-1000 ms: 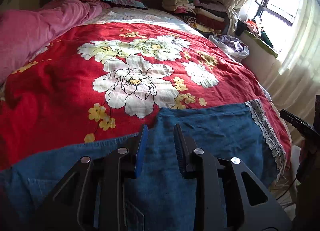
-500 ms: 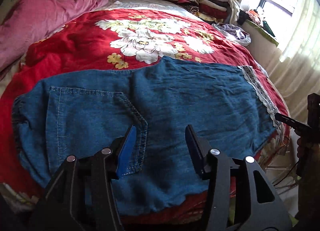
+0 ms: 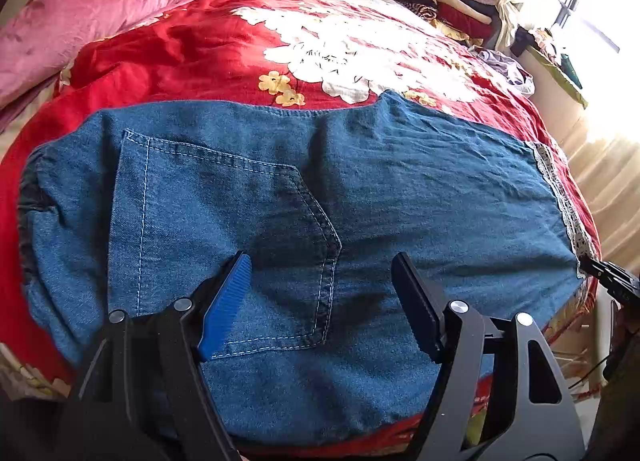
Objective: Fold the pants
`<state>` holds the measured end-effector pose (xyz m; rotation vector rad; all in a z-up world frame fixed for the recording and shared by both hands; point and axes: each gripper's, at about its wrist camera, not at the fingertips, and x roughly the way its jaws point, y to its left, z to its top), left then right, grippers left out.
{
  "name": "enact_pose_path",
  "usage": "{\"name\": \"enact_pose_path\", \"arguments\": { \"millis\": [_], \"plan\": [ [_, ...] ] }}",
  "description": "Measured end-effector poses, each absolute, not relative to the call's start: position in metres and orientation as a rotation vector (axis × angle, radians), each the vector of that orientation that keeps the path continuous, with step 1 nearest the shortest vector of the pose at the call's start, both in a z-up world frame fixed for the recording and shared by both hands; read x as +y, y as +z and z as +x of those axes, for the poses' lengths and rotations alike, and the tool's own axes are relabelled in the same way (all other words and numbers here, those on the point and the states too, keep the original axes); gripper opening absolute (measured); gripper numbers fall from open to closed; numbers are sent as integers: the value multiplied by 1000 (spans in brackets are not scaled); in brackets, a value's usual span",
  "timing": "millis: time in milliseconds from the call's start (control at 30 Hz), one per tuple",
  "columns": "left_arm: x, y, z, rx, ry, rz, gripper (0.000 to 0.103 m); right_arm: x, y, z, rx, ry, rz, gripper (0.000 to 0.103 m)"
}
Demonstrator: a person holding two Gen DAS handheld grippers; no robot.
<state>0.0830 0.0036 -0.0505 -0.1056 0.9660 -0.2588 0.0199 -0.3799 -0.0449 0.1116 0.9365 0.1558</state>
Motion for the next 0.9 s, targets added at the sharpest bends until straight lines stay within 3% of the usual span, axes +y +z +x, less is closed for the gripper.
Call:
{"name": "enact_pose_path", "arguments": {
  "millis": [167, 200, 267, 300, 500, 633, 900],
  "plan": [
    [4, -52, 83, 968, -263, -112, 65, -375, -52, 21, 935, 140, 104, 21],
    [4, -52, 83, 968, -264, -114, 65, -377, -49, 20, 936, 141, 115, 25],
    [5, -50, 83, 962, -269, -121, 66, -384, -41, 18, 924, 110, 119, 44],
    [8, -46, 79, 948, -273, -133, 66, -387, -35, 15, 905, 99, 120, 47],
    [25, -9, 58, 830, -238, -111, 67, -382, -2, -1, 766, 57, 97, 48],
    [29, 2, 58, 813, -191, -83, 71, -350, 12, 5, 695, 140, 68, 56],
    [-43, -11, 80, 849, -312, 69, 75, -244, -17, 66, 786, 320, -126, 56]
  ]
}}
